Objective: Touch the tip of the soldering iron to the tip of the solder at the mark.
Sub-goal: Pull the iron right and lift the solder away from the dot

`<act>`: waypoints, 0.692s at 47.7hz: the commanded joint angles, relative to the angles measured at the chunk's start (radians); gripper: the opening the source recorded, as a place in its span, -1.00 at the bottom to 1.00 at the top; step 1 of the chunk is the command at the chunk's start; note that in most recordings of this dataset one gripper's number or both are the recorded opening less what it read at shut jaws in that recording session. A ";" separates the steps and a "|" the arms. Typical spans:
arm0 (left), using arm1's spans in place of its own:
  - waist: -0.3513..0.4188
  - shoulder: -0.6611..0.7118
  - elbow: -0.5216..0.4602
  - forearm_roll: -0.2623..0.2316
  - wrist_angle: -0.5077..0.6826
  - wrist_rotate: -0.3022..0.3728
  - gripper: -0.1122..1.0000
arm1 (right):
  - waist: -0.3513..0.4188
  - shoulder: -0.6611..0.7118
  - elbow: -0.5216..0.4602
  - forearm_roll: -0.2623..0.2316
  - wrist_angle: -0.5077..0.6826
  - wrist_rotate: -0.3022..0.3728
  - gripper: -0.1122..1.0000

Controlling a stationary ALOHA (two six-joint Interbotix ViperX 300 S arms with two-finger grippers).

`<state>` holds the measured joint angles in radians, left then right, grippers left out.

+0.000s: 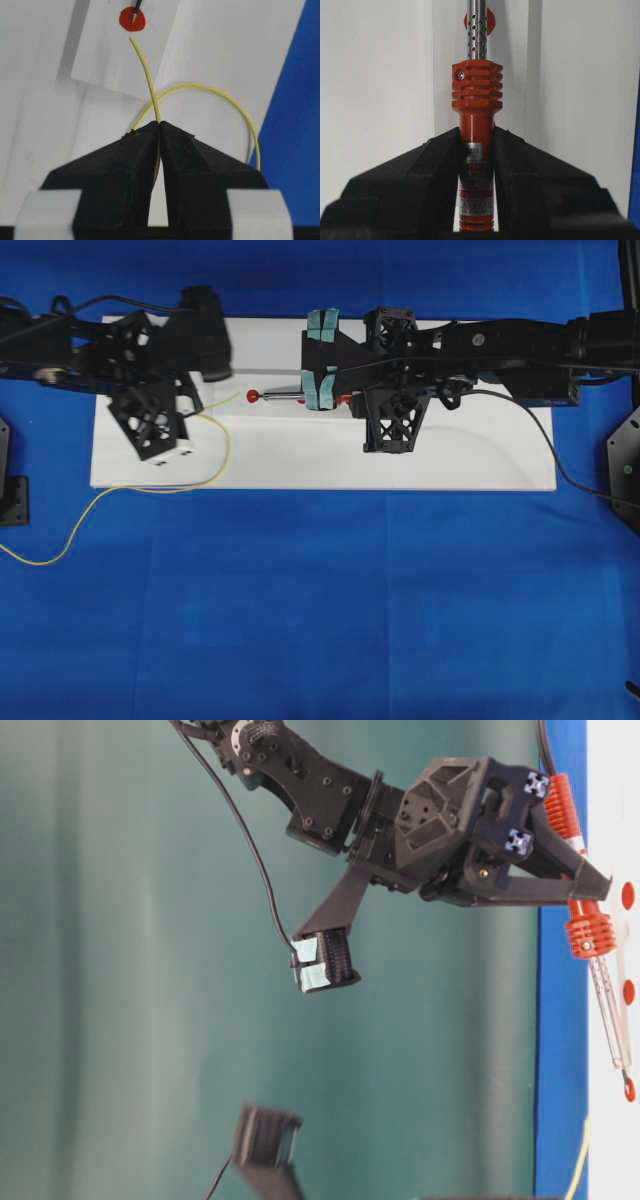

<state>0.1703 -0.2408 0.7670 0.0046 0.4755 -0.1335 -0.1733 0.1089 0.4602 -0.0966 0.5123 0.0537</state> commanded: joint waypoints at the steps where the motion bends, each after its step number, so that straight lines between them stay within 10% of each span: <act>1: 0.000 -0.067 0.015 0.002 -0.003 -0.003 -0.77 | -0.003 -0.012 -0.023 -0.002 -0.005 0.000 -0.69; 33: 0.000 -0.135 0.074 0.002 -0.034 -0.003 -0.77 | -0.005 -0.133 0.025 -0.040 -0.005 0.006 -0.69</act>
<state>0.1703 -0.3574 0.8483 0.0046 0.4464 -0.1350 -0.1749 0.0476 0.4786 -0.1227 0.5123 0.0568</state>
